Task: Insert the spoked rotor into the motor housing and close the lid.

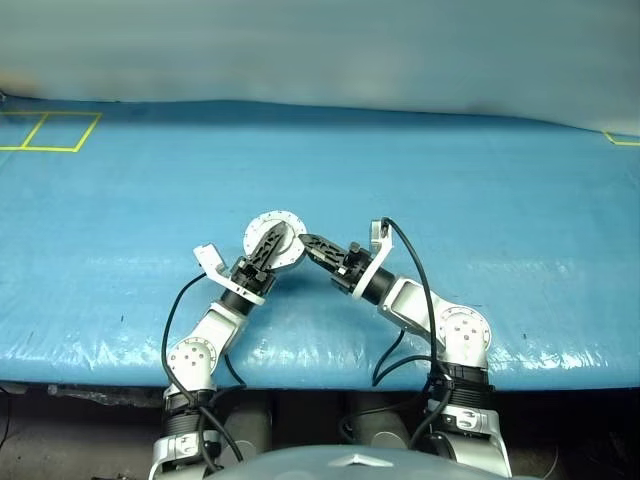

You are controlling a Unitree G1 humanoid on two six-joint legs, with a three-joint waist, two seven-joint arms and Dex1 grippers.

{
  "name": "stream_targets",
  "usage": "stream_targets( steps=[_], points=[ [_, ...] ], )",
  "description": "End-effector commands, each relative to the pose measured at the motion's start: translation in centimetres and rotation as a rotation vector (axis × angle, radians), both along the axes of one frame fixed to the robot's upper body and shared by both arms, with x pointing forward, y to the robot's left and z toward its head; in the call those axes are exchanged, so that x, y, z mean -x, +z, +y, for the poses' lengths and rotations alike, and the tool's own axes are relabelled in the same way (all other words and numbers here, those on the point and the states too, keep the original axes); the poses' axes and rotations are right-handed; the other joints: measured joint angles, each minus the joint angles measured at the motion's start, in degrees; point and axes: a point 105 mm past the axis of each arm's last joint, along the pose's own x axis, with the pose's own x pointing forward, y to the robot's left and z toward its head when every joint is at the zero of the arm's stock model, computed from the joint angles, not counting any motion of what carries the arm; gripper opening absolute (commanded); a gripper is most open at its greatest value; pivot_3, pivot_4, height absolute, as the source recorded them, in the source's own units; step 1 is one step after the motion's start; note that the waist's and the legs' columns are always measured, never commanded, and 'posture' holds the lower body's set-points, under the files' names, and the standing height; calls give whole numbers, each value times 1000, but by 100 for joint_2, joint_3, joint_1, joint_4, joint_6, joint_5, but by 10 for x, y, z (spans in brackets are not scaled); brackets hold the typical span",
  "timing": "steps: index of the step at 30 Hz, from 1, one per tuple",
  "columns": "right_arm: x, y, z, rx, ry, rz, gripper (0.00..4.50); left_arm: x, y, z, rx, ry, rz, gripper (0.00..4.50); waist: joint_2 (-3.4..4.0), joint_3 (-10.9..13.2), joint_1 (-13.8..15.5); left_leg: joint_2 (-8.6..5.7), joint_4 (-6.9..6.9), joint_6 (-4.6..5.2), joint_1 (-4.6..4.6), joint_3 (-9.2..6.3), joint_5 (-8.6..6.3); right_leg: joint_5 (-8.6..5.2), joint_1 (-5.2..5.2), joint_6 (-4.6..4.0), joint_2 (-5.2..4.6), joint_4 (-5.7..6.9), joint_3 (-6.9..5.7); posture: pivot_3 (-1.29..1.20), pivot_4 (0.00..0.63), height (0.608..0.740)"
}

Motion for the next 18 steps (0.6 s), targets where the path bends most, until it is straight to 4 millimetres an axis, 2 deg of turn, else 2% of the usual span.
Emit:
stream_targets(
  steps=[1, 10, 16, 18],
  points=[
    [6, 25, 8, -83, 26, -85, 1155, 1, 7, -11, 42, 3, -25, 2768, 0, 0, -1, 0, 0, 0, 0, 0, 0, 0, 0, 0, 0, 0, 0, 0, 150, 740],
    [-1, 23, 6, -27, -30, -127, 1155, -2, -4, -9, 51, 38, 63, 2766, 0, 0, -1, 0, 0, 0, 1, 0, 0, 0, 0, 0, 0, 2, 0, 0, 150, 740],
    [-2, 28, 8, 7, -41, -205, 3137, -6, -14, 2, 12, 124, 109, 2766, -1, 0, -5, 0, 1, 0, 2, 0, 0, 1, 1, 2, 0, 2, 0, 0, 150, 740],
    [-2, 29, 7, 22, -53, -225, 3137, -8, -15, 5, 8, 142, 113, 2766, 0, 0, -7, 0, 1, 0, 3, 0, 0, 1, 1, 1, 1, 3, 0, 0, 150, 740]
  ],
)
